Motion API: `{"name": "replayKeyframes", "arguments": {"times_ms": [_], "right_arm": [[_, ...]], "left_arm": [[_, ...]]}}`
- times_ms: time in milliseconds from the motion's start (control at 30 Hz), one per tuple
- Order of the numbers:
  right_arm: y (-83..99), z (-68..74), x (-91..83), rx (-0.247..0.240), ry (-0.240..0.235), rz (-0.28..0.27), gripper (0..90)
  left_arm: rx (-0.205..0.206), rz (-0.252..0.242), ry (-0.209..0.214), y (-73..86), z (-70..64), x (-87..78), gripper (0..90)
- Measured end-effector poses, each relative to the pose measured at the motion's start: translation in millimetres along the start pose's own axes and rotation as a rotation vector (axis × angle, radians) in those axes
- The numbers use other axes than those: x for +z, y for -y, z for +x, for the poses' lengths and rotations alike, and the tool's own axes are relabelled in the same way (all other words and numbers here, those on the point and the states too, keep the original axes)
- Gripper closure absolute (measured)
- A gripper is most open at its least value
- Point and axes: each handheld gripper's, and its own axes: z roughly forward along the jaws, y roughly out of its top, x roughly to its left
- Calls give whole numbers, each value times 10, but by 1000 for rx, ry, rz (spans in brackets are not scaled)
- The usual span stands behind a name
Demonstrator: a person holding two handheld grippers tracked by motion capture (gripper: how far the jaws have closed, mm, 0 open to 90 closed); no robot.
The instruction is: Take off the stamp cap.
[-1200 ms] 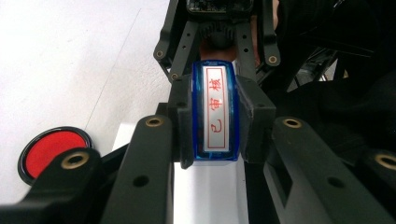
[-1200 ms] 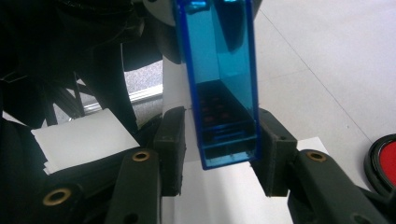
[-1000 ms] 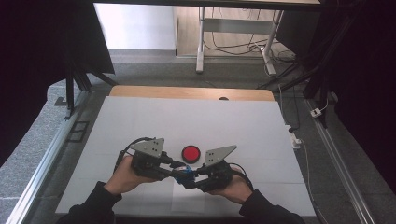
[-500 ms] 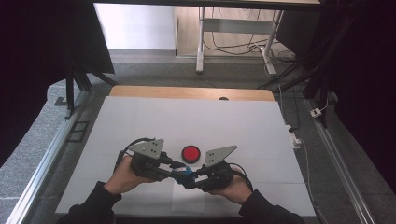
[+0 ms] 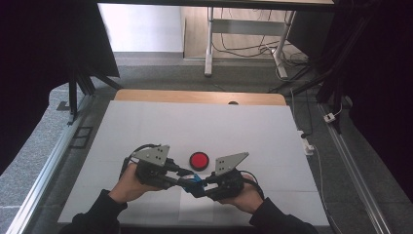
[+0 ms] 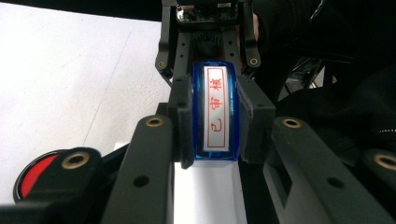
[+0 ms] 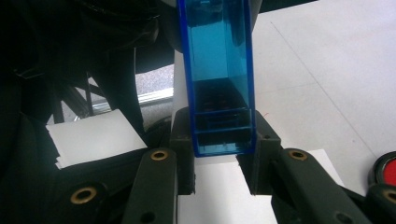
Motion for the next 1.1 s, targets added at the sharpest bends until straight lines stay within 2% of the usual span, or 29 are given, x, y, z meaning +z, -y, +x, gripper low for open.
{"name": "replayKeyframes", "arguments": {"times_ms": [500,867,1100], "right_arm": [[-4,7,4,9,-2,13,697],[-2,9,3,10,-3,12,697],[5,3,2,9,3,-17,690]], "left_arm": [[6,8,9,-5,9,0,705],[1,-3,13,5,13,1,705],[-13,-25,16,26,32,-8,705]]}}
